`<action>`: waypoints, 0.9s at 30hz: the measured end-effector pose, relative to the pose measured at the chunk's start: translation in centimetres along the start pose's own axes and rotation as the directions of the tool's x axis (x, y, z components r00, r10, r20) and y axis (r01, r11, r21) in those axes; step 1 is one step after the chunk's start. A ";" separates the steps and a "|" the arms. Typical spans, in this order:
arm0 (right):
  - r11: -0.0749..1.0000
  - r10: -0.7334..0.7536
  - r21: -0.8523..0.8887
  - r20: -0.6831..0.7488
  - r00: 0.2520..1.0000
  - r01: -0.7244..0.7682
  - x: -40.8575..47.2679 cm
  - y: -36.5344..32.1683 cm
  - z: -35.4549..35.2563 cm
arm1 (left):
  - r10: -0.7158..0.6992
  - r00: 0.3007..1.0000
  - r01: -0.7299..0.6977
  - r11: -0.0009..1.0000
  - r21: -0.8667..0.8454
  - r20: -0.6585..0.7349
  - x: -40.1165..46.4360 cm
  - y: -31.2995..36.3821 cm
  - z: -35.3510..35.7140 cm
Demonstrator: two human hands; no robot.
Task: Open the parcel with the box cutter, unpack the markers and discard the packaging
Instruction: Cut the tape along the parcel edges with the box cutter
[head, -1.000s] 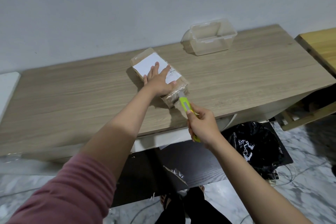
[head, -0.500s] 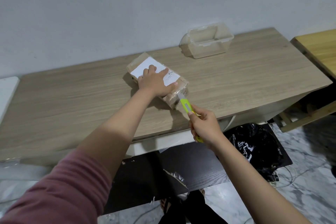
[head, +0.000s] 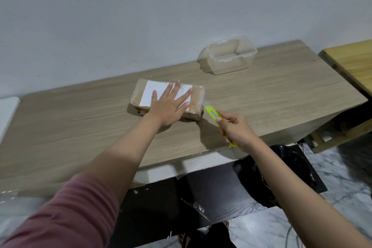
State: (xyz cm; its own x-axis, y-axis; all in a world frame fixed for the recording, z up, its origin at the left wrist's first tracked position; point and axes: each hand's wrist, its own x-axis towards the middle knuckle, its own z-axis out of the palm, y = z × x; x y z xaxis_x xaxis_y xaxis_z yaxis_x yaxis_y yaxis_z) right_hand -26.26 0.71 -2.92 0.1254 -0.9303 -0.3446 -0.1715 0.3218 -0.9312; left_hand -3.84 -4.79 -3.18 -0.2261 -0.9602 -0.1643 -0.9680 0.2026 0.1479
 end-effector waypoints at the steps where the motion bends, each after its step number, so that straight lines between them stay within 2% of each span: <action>1: 1.000 -0.013 -0.004 -0.002 1.000 0.013 0.0 0.0 0.1 | -0.004 1.000 0.004 1.000 -0.001 -0.004 0.1 0.0 0.0; 9: 0.994 -0.108 -0.025 0.016 0.994 0.108 -1.3 -0.1 0.4 | -0.029 1.000 0.029 1.000 -0.005 -0.011 0.5 0.1 0.2; 14: 0.997 -0.079 -0.020 -0.023 0.997 0.078 -0.9 0.1 0.5 | -0.032 0.999 0.032 0.999 -0.030 -0.019 0.3 0.1 0.4; 21: 0.994 -0.109 0.004 -0.039 0.993 0.109 -0.9 0.3 1.2 | -0.024 0.997 0.019 0.998 -0.067 -0.077 0.5 -0.1 0.4; 27: 0.995 -0.099 -0.035 -0.028 0.995 0.098 -0.4 0.5 -0.4 | 0.030 0.978 -0.031 1.000 -0.003 -0.207 1.5 -0.9 -0.2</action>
State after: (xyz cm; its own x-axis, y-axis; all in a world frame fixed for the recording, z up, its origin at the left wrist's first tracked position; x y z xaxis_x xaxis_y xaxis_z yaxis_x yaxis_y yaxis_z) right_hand -26.76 1.16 -3.17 0.1145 -0.9622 -0.2471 -0.1926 0.2225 -0.9557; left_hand -3.34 -6.46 -3.35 -0.2271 -0.9728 0.0458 -0.9603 0.2315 0.1555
